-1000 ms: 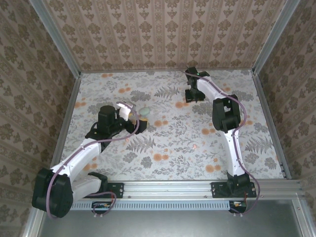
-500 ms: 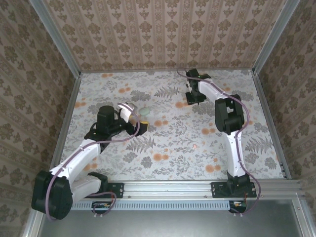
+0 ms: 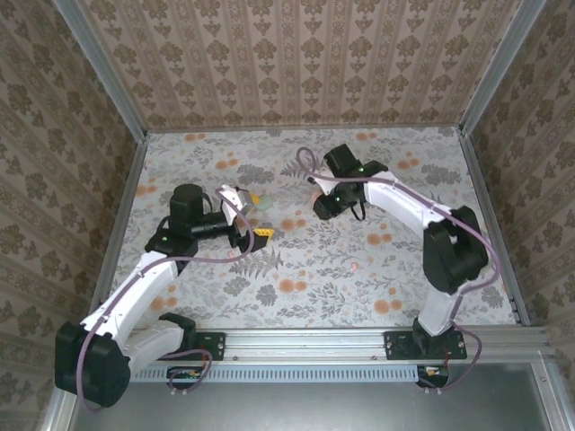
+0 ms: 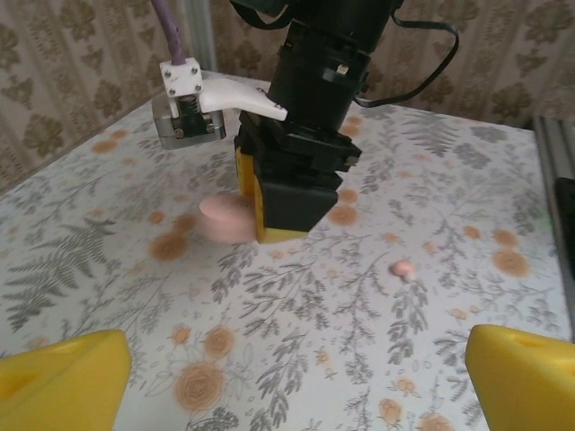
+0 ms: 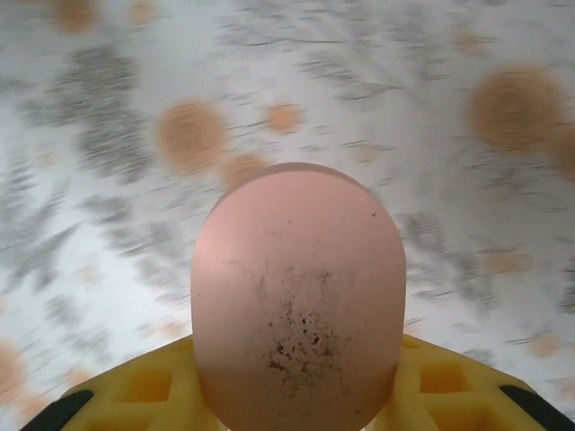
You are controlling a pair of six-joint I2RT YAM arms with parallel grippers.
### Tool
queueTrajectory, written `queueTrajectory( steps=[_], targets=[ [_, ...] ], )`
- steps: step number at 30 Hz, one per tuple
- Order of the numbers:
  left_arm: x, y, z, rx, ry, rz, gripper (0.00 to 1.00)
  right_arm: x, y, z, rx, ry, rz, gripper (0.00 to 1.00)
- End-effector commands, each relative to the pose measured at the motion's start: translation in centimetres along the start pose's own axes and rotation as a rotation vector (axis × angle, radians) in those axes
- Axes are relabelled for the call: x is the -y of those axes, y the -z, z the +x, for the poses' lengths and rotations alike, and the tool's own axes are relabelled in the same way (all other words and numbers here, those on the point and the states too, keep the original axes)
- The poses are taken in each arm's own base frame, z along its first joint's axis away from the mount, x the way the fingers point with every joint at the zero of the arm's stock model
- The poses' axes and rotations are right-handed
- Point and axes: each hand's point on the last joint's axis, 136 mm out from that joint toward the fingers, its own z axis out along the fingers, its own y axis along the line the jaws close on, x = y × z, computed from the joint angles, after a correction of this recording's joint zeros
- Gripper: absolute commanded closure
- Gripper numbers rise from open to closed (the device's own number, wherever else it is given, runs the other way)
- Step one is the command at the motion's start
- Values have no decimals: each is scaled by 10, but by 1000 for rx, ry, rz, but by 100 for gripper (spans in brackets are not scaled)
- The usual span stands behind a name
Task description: Insert the wireless bluetooth earbuds into the charging case
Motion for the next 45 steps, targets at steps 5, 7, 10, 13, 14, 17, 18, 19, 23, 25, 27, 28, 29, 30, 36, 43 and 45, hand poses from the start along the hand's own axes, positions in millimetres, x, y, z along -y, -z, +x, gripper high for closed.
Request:
queueTrajectory(
  steps=[5, 7, 10, 13, 14, 17, 18, 19, 23, 25, 27, 28, 29, 30, 36, 43, 45],
  targets=[
    [35, 8, -24, 45, -114, 214, 8, -83, 68, -1, 133, 167, -239, 68],
    [41, 5, -26, 37, -128, 257, 8, -96, 84, 1, 154, 220, -267, 65],
    [49, -1, -26, 5, -137, 314, 10, -115, 103, 5, 182, 327, -298, 64],
    [48, -7, -26, -9, -128, 334, 14, -128, 113, 11, 186, 409, -307, 64],
    [56, -12, -26, -12, -132, 367, 15, -131, 115, 12, 180, 429, -308, 64],
    [56, -20, -26, -18, -113, 391, 19, -138, 119, 17, 160, 474, -313, 64],
    [56, -22, -26, -19, -106, 402, 19, -140, 120, 19, 153, 489, -313, 64],
    [57, -23, -27, -19, -102, 410, 20, -141, 120, 20, 149, 499, -312, 64],
    [62, -30, -29, -19, -91, 449, 21, -147, 120, 23, 145, 524, -317, 64],
    [64, -32, -30, -18, -85, 464, 21, -147, 120, 23, 144, 533, -315, 65],
    [66, -34, -31, -16, -82, 480, 23, -148, 119, 24, 143, 538, -314, 65],
    [67, -35, -30, -19, -78, 486, 24, -148, 120, 23, 146, 538, -311, 65],
    [69, -36, -30, -21, -76, 493, 24, -148, 119, 22, 149, 541, -311, 65],
    [69, -37, -29, -24, -73, 497, 25, -148, 120, 21, 154, 541, -308, 65],
    [71, -41, -26, -32, -63, 512, 28, -150, 131, 14, 208, 553, -299, 65],
    [72, -41, -27, -30, -62, 519, 33, -151, 128, 12, 201, 555, -303, 65],
    [72, -41, -28, -29, -62, 520, 34, -150, 127, 13, 199, 557, -300, 65]
  ],
)
